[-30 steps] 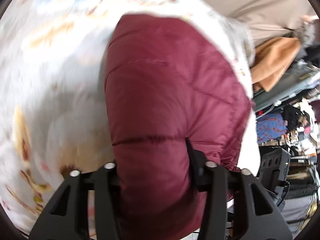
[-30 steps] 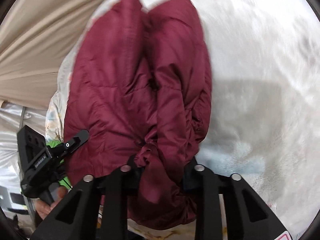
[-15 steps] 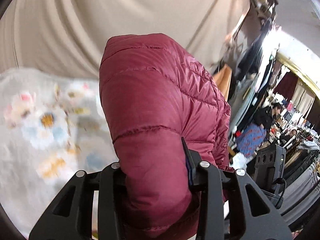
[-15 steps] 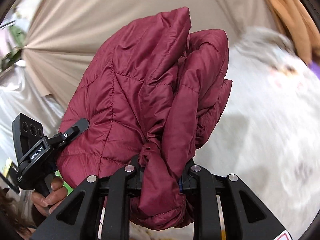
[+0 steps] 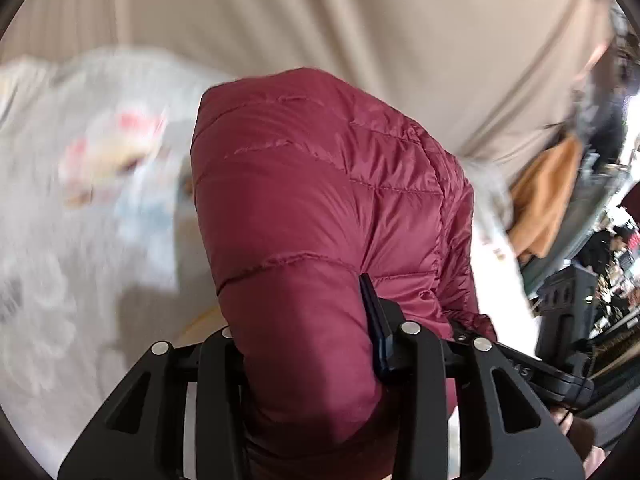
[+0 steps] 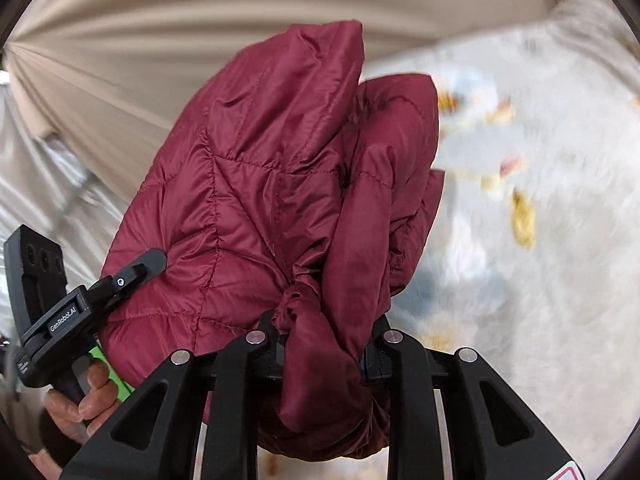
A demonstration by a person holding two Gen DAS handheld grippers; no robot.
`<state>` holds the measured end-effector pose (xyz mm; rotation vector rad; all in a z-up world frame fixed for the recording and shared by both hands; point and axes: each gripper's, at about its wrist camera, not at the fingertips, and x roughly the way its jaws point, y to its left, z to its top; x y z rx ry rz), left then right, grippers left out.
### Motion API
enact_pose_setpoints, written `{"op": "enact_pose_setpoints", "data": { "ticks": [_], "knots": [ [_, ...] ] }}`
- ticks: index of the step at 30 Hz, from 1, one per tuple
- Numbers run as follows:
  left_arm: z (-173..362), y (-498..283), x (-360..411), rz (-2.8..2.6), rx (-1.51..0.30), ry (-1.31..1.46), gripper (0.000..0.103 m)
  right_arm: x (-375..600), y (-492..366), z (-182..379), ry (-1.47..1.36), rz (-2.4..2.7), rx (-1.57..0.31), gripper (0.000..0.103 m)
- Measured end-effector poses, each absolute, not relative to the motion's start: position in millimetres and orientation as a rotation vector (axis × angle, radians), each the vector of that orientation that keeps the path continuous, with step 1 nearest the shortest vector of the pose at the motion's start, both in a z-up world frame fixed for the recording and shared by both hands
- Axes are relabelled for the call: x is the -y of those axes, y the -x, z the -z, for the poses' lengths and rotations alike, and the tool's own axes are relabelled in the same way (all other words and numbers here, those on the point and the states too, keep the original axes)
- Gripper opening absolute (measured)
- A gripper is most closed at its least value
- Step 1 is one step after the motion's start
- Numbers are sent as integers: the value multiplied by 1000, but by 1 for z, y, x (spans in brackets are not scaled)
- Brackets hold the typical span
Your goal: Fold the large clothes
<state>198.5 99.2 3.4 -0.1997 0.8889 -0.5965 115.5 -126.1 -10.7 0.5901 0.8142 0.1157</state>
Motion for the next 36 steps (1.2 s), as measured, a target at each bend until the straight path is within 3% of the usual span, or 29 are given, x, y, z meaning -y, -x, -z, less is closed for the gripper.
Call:
{"op": "enact_pose_setpoints", "data": {
  "ticks": [2,5,7,11,17,22,25,33,36],
  "knots": [
    [37,-214,-106,560,-955,196,37,118,-131,44,-595,-93,-878,22],
    [77,-219,-116,519,-992,220,48,114,-143,85,-604,-57,-935,26],
    [88,-220,-121,507,-995,252,55,121,-148,98,-658,-61,-940,36],
    [75,-215,-121,497,-1019,239,57,141,-144,99,-739,-41,-964,38],
    [29,-180,-127,435,-953,122,56,148,-96,41,-633,123,-863,43],
    [0,-149,-119,428,-869,80,56,122,-92,-2,-501,113,-800,13],
    [15,-148,-101,395,-919,-8,56,99,-98,4,-368,75,-817,0],
    [63,-150,-98,311,-968,-110,63,104,-107,92,-329,101,-1022,0],
    [63,-150,-95,292,-978,-128,63,100,-112,98,-289,111,-1053,0]
  ]
}}
